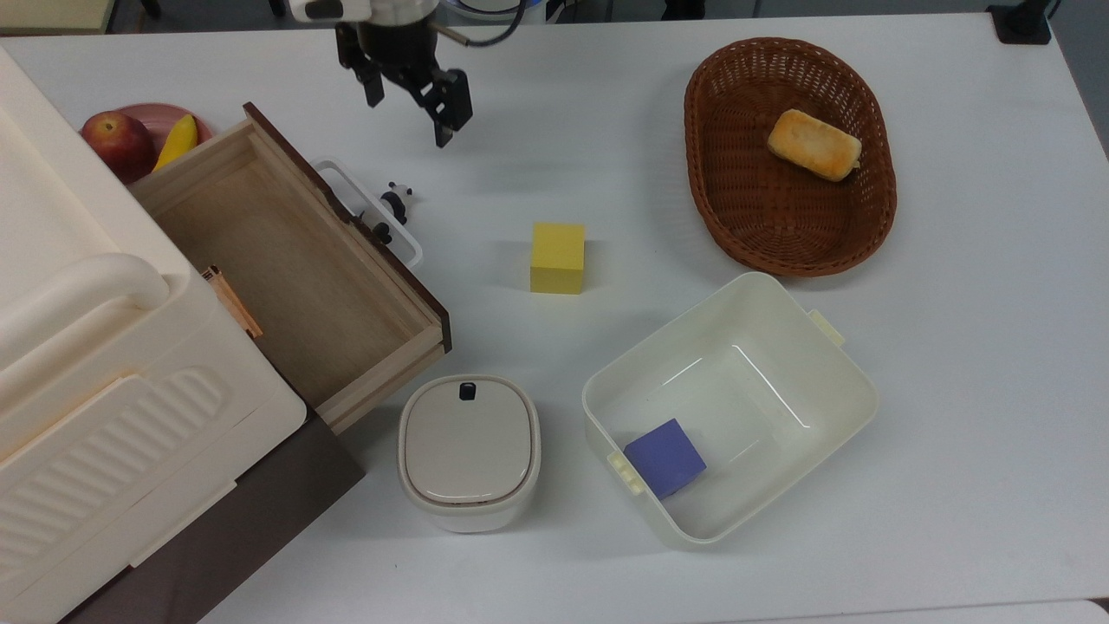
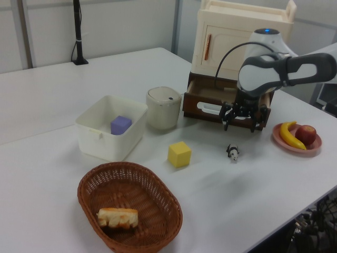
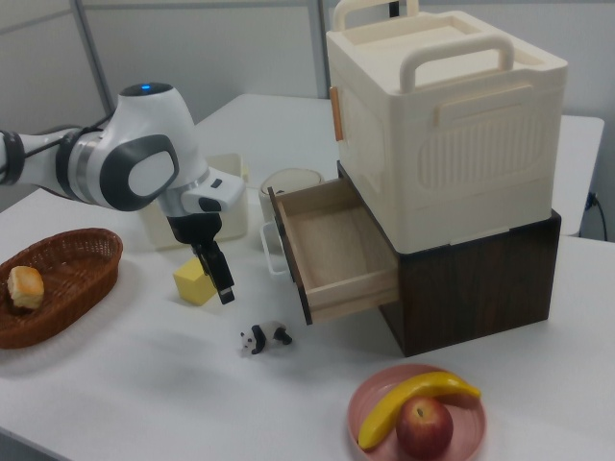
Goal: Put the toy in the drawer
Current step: 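Move the open gripper down toward the panda toy beside the drawer, then close the gripper on the panda toy and lift it, then carry the held panda toy over the open wooden drawer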
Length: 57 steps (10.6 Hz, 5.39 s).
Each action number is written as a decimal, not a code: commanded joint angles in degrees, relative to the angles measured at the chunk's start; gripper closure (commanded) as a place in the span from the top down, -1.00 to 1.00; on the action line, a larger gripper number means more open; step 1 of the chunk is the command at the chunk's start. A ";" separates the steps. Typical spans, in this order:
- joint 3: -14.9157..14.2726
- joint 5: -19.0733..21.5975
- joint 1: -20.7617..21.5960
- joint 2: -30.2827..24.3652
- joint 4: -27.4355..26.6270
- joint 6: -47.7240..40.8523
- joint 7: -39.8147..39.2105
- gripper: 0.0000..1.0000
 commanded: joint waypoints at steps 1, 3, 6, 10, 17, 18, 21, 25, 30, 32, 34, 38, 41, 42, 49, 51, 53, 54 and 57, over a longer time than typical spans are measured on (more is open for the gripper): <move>8.75 -0.84 -8.65 0.93 -0.61 3.31 0.79 1.00; 8.93 -0.84 -9.89 2.50 -0.62 5.24 0.79 1.00; 9.11 -1.10 -9.81 8.39 -0.27 9.02 0.70 1.00; 9.11 -4.35 -9.81 13.58 1.66 10.96 0.79 1.00; 9.02 -6.73 -10.60 14.91 1.85 11.75 0.70 1.00; 9.02 -6.82 -10.60 15.00 1.85 11.75 0.70 1.00; 9.02 -6.82 -10.68 15.52 1.93 11.75 0.70 1.00; 8.93 -8.22 -11.03 16.31 2.29 11.75 0.70 1.00; 8.93 -11.12 -11.04 16.31 2.20 11.66 -3.60 -0.89; 8.93 -11.12 -11.04 16.23 2.20 11.66 -4.39 -1.00; 8.93 -11.12 -10.86 15.88 2.20 11.05 -4.40 -1.00; 9.11 -10.42 -7.44 15.17 3.24 9.91 -3.34 -1.00; 10.69 -9.72 -6.73 15.08 6.75 7.97 -2.12 -1.00; 11.21 -9.37 -6.73 15.26 8.33 7.88 -1.33 -1.00; 15.43 -5.77 -4.71 15.44 13.17 6.57 0.95 -1.00; 16.40 -4.62 -4.53 15.35 16.94 2.81 1.05 -1.00; 16.49 -3.57 -4.71 15.35 20.90 0.42 0.79 -1.00; 16.49 -2.96 -4.97 15.26 22.05 0.41 0.53 -1.00; 16.23 -2.77 -5.50 15.26 25.13 0.41 -0.44 -1.00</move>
